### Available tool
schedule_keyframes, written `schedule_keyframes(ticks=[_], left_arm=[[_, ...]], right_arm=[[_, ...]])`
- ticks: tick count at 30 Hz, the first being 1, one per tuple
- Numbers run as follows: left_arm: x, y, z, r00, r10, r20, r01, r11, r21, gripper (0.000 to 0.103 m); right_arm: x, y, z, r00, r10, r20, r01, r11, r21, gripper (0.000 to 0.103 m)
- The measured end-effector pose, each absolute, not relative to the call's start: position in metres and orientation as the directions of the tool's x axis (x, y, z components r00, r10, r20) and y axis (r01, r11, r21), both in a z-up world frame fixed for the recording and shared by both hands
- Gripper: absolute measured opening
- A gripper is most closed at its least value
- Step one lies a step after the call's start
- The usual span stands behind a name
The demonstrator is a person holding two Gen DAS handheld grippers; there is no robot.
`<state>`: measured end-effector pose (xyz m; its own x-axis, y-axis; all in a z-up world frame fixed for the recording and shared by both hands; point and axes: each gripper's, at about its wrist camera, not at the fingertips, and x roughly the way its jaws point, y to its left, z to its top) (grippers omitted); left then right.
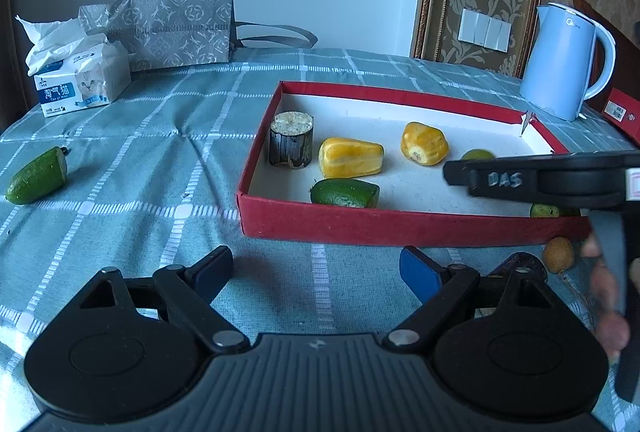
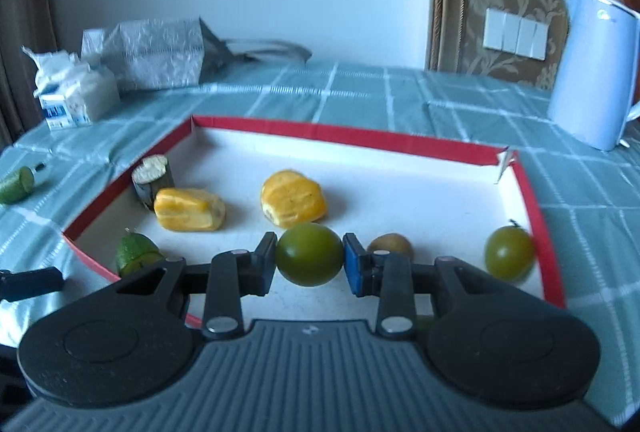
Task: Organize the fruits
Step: 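Lower the round green fruit into the red box and open the right gripper, then grasp the small brown round fruit beside the box with the right gripper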
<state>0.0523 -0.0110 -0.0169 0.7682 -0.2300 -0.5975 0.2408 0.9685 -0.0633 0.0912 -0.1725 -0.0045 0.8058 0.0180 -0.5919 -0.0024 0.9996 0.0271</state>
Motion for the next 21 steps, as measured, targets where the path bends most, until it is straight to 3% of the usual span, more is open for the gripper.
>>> schedule_keyframes(ticks=[6,8,10,21], left_arm=[[0.053,-0.011,-0.017,0.765,-0.238,-0.599,0.243,0.967,-0.074,0.091],[0.053,-0.010,-0.017,0.765,-0.238,-0.599,0.243,0.967,-0.074,0.091],[0.053,-0.011,-0.017,0.765,-0.237,-0.599,0.243,0.967,-0.072,0.091],[0.052,-0.011,-0.017,0.768,-0.226,-0.600,0.237,0.969,-0.062,0.091]], right_arm=[[0.097,-0.166,-0.011,0.801,-0.016,-0.598,0.010,1.000,-0.013,0.033],[0.096,-0.166,-0.009,0.810,-0.023,-0.586,0.017,1.000,-0.015,0.039],[0.091,-0.171,-0.007,0.822,-0.014,-0.569,0.032,0.999,0.023,0.056],[0.022,-0.200,0.006,0.899,0.001,-0.439,0.079,0.983,0.164,0.074]])
